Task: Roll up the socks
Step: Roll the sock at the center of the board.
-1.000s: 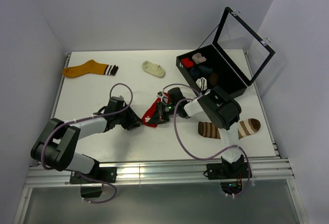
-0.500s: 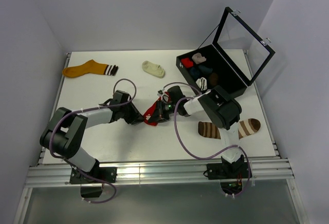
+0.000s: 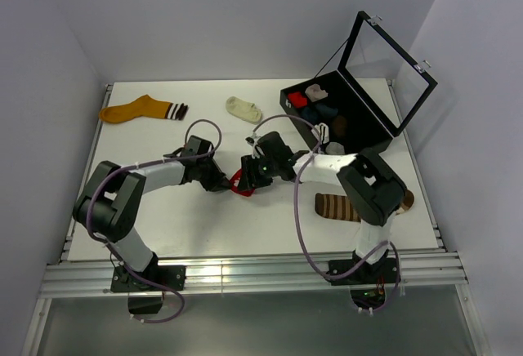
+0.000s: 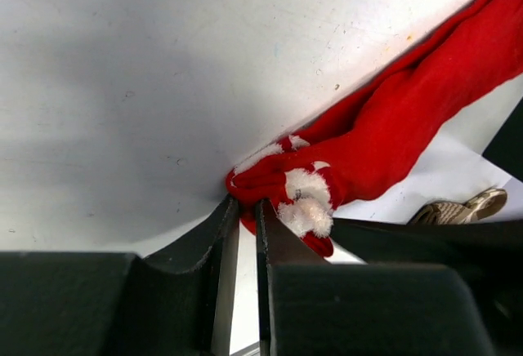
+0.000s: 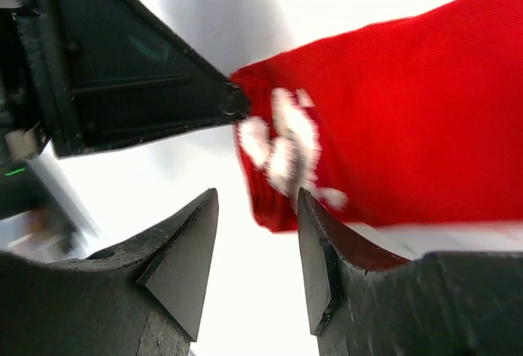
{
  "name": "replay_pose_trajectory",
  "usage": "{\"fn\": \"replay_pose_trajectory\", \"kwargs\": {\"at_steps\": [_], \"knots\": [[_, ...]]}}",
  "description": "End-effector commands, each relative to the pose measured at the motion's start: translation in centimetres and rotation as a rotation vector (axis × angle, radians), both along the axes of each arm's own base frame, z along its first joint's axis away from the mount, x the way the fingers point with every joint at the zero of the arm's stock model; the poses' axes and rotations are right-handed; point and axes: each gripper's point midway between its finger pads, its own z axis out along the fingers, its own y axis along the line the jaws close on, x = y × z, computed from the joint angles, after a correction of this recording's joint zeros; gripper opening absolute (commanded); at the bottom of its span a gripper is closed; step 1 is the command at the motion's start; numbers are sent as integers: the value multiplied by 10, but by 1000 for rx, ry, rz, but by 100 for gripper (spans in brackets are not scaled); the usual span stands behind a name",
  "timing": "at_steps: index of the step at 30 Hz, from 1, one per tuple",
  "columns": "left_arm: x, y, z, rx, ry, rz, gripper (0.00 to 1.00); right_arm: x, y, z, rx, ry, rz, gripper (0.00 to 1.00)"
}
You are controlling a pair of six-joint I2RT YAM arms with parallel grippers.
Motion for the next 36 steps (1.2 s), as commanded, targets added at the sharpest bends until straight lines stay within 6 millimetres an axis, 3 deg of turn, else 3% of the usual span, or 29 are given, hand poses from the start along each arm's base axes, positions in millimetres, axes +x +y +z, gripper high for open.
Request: {"fn": "replay_pose_trajectory", "kwargs": {"at_steps": [1, 4, 7, 11, 17, 23, 30, 36], "knots": [[-34, 51, -52, 282, 147, -7, 17, 22, -30, 18, -211, -278, -51, 51], [-31, 49, -51, 285, 150, -23, 16, 30, -36, 35, -265, -424, -69, 45], [-28, 46, -50, 281, 149, -36, 16, 26, -25, 49, -301, -565, -6, 42], [-25, 44, -50, 285, 150, -48, 16, 10, 2, 54, -315, -655, 112, 33], [-22, 43, -49, 291, 152, -65, 16, 6, 23, 35, -350, -673, 187, 28], [-20, 42, -48, 292, 155, -77, 16, 13, 25, 11, -405, -676, 194, 32], [-20, 42, -48, 295, 156, -82, 16, 5, 15, -14, -459, -645, 252, 34], [-21, 41, -45, 292, 158, -86, 16, 5, -11, -38, -579, -636, 210, 40]]}}
